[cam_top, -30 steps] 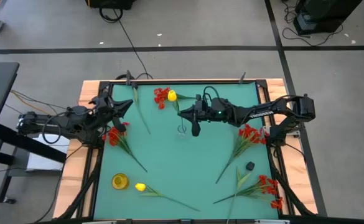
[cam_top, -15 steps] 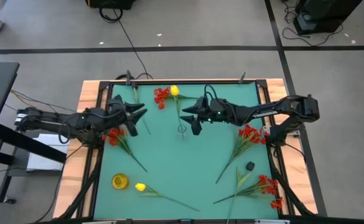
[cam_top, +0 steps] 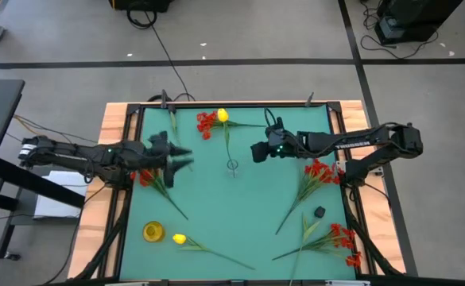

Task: Sort flowers into vase by color
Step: Put the yellow tulip into the transparent vase

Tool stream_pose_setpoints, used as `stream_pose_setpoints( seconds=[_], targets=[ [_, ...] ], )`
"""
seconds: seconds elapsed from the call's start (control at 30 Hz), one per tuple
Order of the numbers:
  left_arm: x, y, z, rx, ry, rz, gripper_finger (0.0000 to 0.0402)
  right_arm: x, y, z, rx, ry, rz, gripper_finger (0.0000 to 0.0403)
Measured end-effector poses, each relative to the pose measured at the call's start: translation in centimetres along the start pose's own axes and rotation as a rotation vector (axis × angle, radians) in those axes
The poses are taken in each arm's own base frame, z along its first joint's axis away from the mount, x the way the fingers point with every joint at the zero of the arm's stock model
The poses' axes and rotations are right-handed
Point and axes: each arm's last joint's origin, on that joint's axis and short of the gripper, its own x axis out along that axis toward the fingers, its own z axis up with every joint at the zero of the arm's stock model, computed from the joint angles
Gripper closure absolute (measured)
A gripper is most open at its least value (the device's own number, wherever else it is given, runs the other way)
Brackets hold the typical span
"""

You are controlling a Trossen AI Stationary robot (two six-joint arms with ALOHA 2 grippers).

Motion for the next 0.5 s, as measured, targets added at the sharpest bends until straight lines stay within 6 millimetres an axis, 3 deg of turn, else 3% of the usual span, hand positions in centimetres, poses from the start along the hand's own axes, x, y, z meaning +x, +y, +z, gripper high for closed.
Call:
stream_pose_setpoints(
  seconds=[0.17,0.5],
  targets=[
    [0.9,-1.4,-1.3,0.185,0.111,-0.202,0.0251,-0.1,0.1,-0.3,0.103,0.020,0.007,0.0188],
    [3.8,-4.2,-2.9,0.222,0.207,-0.296,0.0267,-0.5,0.6,-1.6,0.105,0.110,0.023,0.0189]
  ],
)
